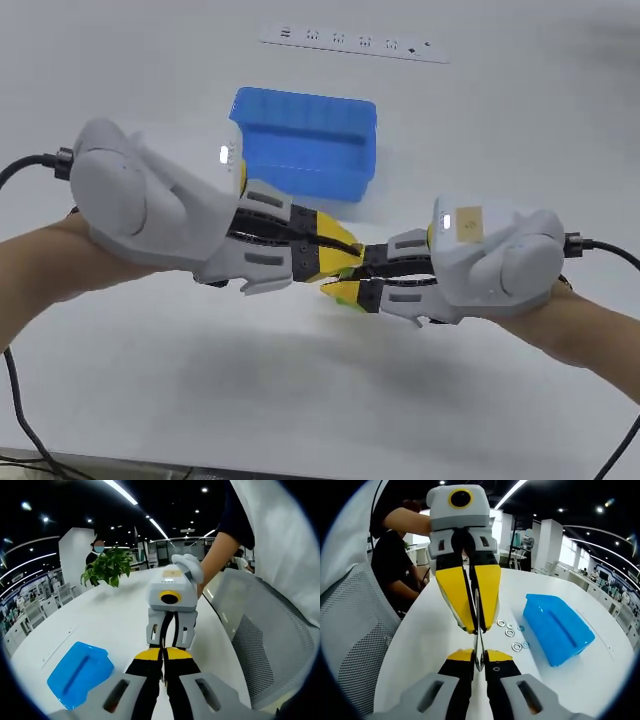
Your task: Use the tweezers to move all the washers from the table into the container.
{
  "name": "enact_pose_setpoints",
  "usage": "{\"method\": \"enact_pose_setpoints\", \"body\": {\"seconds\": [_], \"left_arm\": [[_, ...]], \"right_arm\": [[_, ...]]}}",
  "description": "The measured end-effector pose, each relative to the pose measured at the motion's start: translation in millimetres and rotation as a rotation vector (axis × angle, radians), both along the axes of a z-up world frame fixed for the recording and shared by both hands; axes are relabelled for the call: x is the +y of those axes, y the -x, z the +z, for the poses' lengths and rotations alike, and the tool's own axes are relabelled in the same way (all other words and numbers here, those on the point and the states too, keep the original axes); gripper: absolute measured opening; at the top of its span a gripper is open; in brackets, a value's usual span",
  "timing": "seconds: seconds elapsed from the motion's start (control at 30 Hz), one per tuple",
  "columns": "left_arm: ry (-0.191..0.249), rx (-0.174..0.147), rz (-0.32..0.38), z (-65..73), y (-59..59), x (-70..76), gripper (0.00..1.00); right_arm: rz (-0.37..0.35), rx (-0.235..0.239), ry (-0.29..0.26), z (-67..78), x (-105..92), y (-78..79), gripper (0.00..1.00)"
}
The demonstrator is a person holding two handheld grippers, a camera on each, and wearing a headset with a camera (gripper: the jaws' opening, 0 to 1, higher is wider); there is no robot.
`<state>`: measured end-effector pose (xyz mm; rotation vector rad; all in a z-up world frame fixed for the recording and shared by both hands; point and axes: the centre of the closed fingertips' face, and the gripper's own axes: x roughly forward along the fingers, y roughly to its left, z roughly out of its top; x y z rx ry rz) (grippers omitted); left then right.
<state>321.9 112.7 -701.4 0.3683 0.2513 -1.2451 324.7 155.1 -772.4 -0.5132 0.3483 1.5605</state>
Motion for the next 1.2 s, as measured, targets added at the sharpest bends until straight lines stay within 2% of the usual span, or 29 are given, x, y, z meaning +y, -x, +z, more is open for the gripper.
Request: {"method": "enact_pose_setpoints", "body": {"seconds": [0.2,0.3,0.37,0.5,0.67,0.83,0.9,1.07,1.2], "left_arm": [[0.018,-0.004,0.034,4.3,-0.4,7.8,0.05],[0.033,-0.006,0.056,6.9,-3.0,12.3,0.05],[0.03,-0.006,0.062,6.6,-4.0,15.7,0.05],[0.024,0.007,0.078,4.0,-7.1,20.7,0.05],[0.033,-0.01,0.103,7.3,-15.9,26.5,0.05],[0.065,-0.02,0.126,14.8,-25.5,37.1,0.05],[0.083,-0.014,0.148,15.8,-31.5,42.3,0.05],[0.111,0.009,0.185,11.9,-46.2,50.2,0.05],[0.108,0.012,0.191,8.6,-52.5,51.0,0.05]], "right_arm": [[-0.065,0.056,0.003,0.8,6.7,-2.6,0.13],[-0.091,0.064,0.011,-2.4,6.4,-6.3,0.17],[-0.102,0.073,0.009,-2.4,5.4,-7.0,0.21],[-0.124,0.061,0.035,-6.5,0.5,-11.6,0.28],[-0.15,0.05,0.059,-9.9,-6.8,-18.1,0.31],[-0.177,0.074,0.049,-6.0,-9.6,-22.5,0.37],[-0.18,0.083,0.051,-6.6,-9.2,-22.9,0.4],[-0.188,0.089,0.057,-9.9,-6.6,-25.1,0.41],[-0.182,0.095,0.054,-10.4,-5.2,-24.1,0.47]]}}
